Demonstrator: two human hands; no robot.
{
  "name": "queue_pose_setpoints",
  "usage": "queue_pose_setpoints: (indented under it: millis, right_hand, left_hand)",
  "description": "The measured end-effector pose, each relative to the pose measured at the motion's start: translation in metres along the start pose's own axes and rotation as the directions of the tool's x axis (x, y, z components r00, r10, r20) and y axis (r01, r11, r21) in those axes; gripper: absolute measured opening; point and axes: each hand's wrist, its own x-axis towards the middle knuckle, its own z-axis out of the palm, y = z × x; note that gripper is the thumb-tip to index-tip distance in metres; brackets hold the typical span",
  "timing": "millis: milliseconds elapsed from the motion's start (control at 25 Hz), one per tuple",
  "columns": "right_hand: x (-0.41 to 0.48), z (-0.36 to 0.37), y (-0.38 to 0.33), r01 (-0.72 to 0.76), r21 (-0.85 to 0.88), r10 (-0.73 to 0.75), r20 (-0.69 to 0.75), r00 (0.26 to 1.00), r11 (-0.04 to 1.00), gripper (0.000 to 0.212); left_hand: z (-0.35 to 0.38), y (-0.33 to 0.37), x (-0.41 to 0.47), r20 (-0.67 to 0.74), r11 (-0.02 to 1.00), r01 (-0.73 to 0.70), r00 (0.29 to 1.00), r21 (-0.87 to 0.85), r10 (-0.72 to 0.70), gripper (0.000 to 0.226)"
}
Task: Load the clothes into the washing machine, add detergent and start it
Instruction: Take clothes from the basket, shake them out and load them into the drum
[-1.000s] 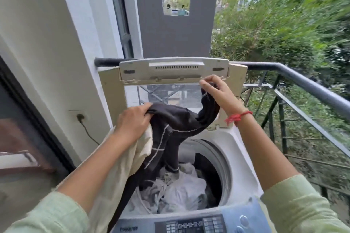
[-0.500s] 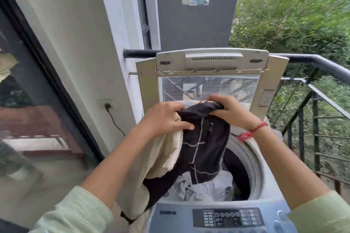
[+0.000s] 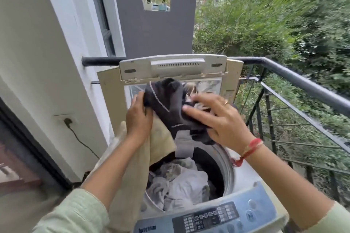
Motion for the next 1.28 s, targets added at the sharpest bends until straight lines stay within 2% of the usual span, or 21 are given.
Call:
queue_pose_setpoints:
  millis: [40,80,120,160,200,240,280,360,400,480,560,640,680,760,840,920,1000,1080,1160,1240,1280]
  right_hand:
    - [-0.015,0.005,-0.001,0.039,-0.025,-0.027,0.362,0.932,0.999,0.045]
    - [-0.028,0.01,-0.003,-0.023,0.002,0.016,0.676,0.737,1.0,0.039]
    - [-0.039,0.015,-0.003,-0.197,0.056,0.062,0.837,0.543,0.979,0.036]
    - [-0.044,0.018,-0.001,-0.453,0.135,0.109,0.875,0.473,0.881,0.035]
    - [-0.047,0.023,0.005,-0.649,0.226,0.219,0.819,0.53,0.727,0.037]
    - [-0.048,0.031,0.014,-0.743,0.298,0.397,0.695,0.599,0.599,0.048]
    - [-0.047,0.042,0.021,-0.765,0.315,0.523,0.58,0.624,0.562,0.068]
    - [-0.044,0.072,0.022,-0.79,0.372,0.54,0.582,0.608,0.488,0.095]
    - [-0.043,0.092,0.016,-0.805,0.435,0.488,0.642,0.592,0.404,0.092]
    - [-0.048,0.123,0.004,-0.82,0.493,0.438,0.693,0.573,0.292,0.058]
    - [-0.055,0.135,0.011,-0.801,0.534,0.581,0.573,0.578,0.27,0.029]
    - [-0.047,0.121,0.033,-0.776,0.592,0.786,0.366,0.499,0.217,0.03]
    - [-0.04,0.107,0.045,-0.734,0.645,0.84,0.262,0.475,0.214,0.033]
    - [-0.03,0.081,0.059,-0.647,0.699,0.821,0.15,0.55,0.306,0.032]
    - [-0.026,0.059,0.055,-0.615,0.575,0.67,0.15,0.727,0.539,0.034]
    - [-0.028,0.048,0.048,-0.493,0.32,0.451,0.201,0.87,0.809,0.039]
    - [-0.023,0.037,0.042,-0.441,0.235,0.415,0.152,0.897,0.866,0.035]
    - [-0.014,0.024,0.037,-0.456,0.287,0.464,0.045,0.885,0.842,0.03]
    - [-0.013,0.015,0.037,-0.455,0.233,0.466,0.01,0.885,0.859,0.031]
    - [-0.024,0.014,0.053,-0.569,0.106,0.565,0.071,0.822,0.816,0.032]
    - [-0.031,0.014,0.065,-0.656,0.025,0.64,0.195,0.743,0.754,0.028]
  left_hand:
    - [-0.003,0.006,0.006,-0.03,0.996,-0.068,0.997,-0.056,0.066,0.027]
    - [-0.004,0.011,0.008,-0.023,0.984,-0.155,0.988,-0.09,0.153,0.024]
    - [-0.005,0.015,0.005,0.012,0.964,-0.246,0.969,-0.104,0.249,0.021]
    - [-0.004,0.017,-0.002,0.055,0.936,-0.336,0.938,-0.101,0.343,0.018]
    - [-0.002,0.018,-0.01,0.097,0.905,-0.419,0.9,-0.077,0.425,0.015]
    - [0.001,0.016,-0.019,0.139,0.873,-0.485,0.863,-0.039,0.486,0.013]
    - [0.004,0.013,-0.028,0.174,0.852,-0.524,0.839,-0.001,0.516,0.017]
    - [0.007,0.008,-0.041,0.223,0.823,-0.567,0.807,0.032,0.547,0.024]
    - [0.006,0.008,-0.046,0.239,0.802,-0.597,0.783,0.032,0.574,0.019]
    - [0.002,0.002,-0.053,0.283,0.757,-0.653,0.733,0.035,0.619,0.009]
    - [-0.004,-0.012,-0.052,0.335,0.745,-0.663,0.721,0.076,0.607,0.01]
    - [-0.013,-0.024,-0.046,0.527,0.785,-0.581,0.745,0.213,0.409,0.014]
    - [-0.016,-0.027,-0.042,0.667,0.777,-0.54,0.713,0.323,0.218,0.015]
    - [-0.013,-0.027,-0.035,0.811,0.728,-0.528,0.581,0.438,-0.067,0.012]
    - [-0.005,-0.025,-0.028,0.778,0.813,-0.419,0.624,0.405,-0.066,0.03]
    - [0.007,-0.022,-0.019,0.693,0.934,-0.245,0.721,0.26,-0.003,0.077]
    - [0.026,-0.011,-0.022,0.736,0.97,-0.169,0.677,0.172,-0.013,0.112]
    - [0.052,0.001,-0.037,0.789,0.983,-0.152,0.615,0.099,0.016,0.099]
    - [0.07,0.005,-0.043,0.759,0.991,-0.131,0.647,0.023,0.068,0.051]
    - [0.069,0.002,-0.028,0.73,0.986,-0.15,0.681,0.077,0.047,0.031]
    - [0.065,-0.003,-0.018,0.732,0.972,-0.187,0.681,0.14,0.026,0.034]
